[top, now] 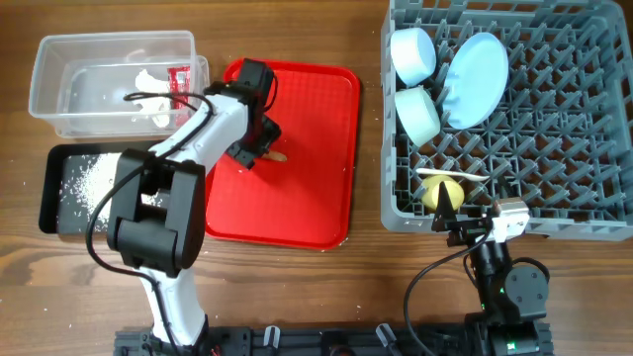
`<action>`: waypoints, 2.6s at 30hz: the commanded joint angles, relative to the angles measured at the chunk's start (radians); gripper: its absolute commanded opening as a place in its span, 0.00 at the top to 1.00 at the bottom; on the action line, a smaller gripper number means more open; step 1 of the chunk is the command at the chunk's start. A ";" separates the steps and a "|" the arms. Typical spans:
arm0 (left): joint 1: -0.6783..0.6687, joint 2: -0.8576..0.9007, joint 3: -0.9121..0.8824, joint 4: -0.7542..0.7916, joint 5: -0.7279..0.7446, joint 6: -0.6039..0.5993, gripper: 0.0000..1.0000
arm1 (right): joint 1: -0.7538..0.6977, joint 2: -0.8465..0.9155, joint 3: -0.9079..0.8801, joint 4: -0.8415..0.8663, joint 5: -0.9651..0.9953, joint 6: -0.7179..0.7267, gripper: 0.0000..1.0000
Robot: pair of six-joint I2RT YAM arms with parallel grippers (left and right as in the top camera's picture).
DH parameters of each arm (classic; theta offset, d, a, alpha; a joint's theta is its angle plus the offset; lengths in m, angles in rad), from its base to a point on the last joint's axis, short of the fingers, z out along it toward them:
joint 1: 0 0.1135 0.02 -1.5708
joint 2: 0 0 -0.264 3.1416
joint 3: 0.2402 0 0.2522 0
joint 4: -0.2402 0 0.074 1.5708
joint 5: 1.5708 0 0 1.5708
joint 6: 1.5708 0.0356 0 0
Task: Sort waste into correct bins and load items into the dishwasher rack
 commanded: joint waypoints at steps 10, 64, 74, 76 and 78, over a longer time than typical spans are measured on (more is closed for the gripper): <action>0.015 -0.024 -0.018 0.024 -0.051 0.119 0.85 | -0.007 -0.013 -0.014 0.006 0.006 -0.017 0.00; 0.367 -0.940 0.002 -0.442 0.347 0.764 0.00 | -0.007 -0.013 -0.014 0.006 0.006 -0.018 0.00; 0.368 -1.106 -0.328 0.047 0.329 1.022 0.00 | -0.007 -0.013 -0.014 0.006 0.006 -0.017 0.00; 0.368 -1.194 -0.479 0.215 0.303 1.024 0.00 | -0.007 -0.013 -0.014 0.006 0.006 -0.018 0.00; 0.368 -1.352 -0.702 0.425 0.266 1.023 0.00 | -0.007 -0.013 -0.014 0.006 0.006 -0.017 0.00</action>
